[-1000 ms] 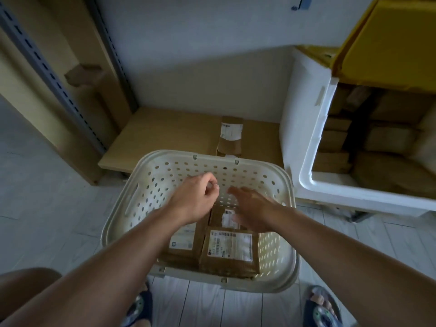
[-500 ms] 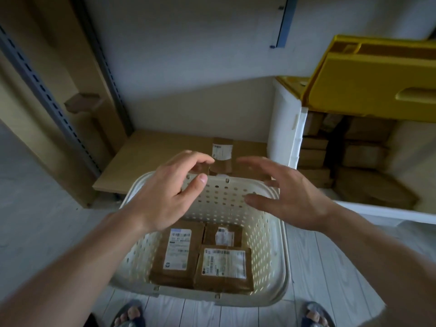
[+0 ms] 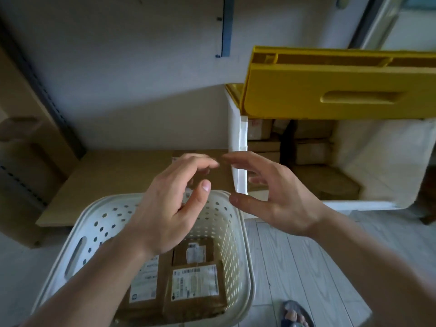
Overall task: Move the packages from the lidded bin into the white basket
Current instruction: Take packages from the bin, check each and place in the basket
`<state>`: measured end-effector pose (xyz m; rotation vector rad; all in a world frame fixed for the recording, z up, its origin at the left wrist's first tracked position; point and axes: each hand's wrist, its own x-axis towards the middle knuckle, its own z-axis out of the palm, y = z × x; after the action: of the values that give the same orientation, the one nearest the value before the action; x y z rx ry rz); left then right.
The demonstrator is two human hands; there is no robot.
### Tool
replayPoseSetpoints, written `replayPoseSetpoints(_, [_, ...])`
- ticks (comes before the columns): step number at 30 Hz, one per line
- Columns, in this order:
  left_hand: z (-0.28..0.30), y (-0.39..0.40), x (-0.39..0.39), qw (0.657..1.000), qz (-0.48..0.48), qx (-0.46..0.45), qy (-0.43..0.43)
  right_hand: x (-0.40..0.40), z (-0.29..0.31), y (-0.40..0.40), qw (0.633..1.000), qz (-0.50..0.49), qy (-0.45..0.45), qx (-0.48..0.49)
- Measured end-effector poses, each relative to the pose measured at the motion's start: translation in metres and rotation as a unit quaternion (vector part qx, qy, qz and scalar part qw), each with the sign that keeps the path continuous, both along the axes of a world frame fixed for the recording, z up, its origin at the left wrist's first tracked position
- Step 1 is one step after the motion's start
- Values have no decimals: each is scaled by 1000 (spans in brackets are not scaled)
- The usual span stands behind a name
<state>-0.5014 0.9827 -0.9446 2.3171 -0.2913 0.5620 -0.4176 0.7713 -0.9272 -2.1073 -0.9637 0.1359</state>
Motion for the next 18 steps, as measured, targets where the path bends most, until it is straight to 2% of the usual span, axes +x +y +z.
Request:
replayPoseSetpoints(12, [7,-93,49,994,-91,-56,20,26,-8,-112,992,-117,38,24])
replayPoseSetpoints(18, [-8,-127,80,988,-111,-84,61,42,-21,-170,981,-191,24,24])
